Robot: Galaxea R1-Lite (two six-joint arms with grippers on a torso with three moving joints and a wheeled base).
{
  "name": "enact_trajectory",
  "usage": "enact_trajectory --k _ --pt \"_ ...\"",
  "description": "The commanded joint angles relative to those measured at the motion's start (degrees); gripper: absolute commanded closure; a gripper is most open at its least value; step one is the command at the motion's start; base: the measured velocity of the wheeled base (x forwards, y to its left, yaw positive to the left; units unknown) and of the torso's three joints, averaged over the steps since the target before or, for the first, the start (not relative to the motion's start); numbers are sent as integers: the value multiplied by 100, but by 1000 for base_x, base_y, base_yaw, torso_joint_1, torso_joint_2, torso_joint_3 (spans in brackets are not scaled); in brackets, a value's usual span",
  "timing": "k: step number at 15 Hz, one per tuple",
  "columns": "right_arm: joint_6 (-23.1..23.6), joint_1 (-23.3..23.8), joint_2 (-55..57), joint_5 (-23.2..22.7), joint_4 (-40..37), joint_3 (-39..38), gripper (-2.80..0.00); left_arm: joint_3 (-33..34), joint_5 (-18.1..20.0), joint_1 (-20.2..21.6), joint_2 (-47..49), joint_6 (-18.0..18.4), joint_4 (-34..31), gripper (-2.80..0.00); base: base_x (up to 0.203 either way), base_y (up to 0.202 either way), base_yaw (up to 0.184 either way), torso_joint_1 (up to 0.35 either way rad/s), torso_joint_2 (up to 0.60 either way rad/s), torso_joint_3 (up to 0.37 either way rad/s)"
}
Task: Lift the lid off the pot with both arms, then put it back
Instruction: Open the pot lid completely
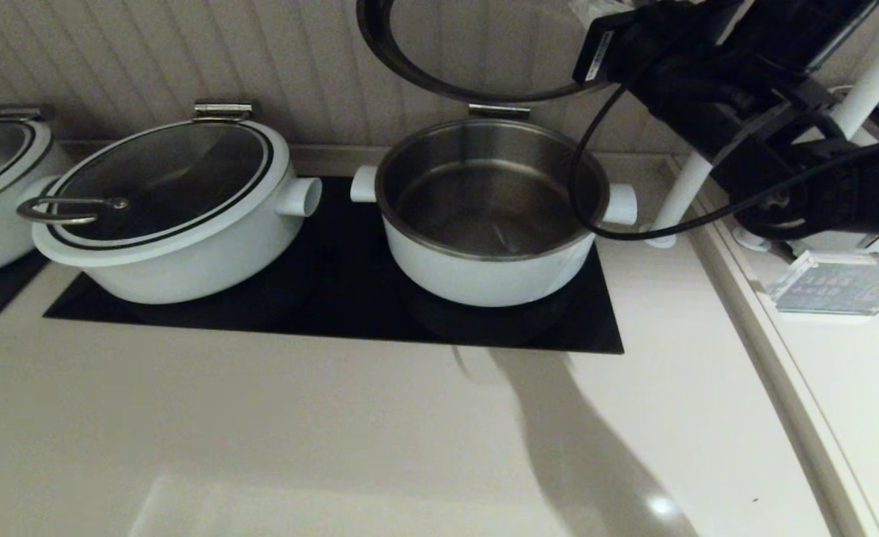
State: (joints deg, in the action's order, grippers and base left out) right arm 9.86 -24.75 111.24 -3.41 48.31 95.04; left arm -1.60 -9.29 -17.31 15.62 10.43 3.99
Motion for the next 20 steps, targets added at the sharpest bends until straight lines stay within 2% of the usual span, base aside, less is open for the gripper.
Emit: enact_trajectory --k 1,2,3,4,5,6,8,10,17,20 --pt "7 5 -23 -1 29 1 0 2 36 1 38 -309 -11 0 0 0 0 0 0 0" --pt "7 5 -23 -1 29 6 0 -1 184 2 38 -622 -43 0 0 0 0 0 0 0" --pt "7 5 -23 -1 29 6 0 24 515 2 38 -859 -40 0 0 0 0 0 0 0" --pt "7 5 -23 -1 29 7 0 142 861 4 38 -960 -43 0 0 0 0 0 0 0" --pt "7 14 -23 -1 29 9 0 158 928 2 38 -945 -316 0 0 0 0 0 0 0" --pt "7 14 -23 -1 29 17 0 115 953 -2 39 -817 -548 0 0 0 0 0 0 0" --pt "7 23 -16 -1 29 24 0 107 972 -277 39 -790 -557 0 0 0 0 0 0 0" --pt "7 23 -6 -1 29 32 0 116 947 -279 38 -909 -539 0 0 0 0 0 0 0" --pt "7 137 29 -3 29 164 0 125 938 -281 38 -938 -513 0 0 0 0 0 0 0" --pt "7 163 12 -10 20 191 0 121 938 -149 38 -938 -513 0 0 0 0 0 0 0"
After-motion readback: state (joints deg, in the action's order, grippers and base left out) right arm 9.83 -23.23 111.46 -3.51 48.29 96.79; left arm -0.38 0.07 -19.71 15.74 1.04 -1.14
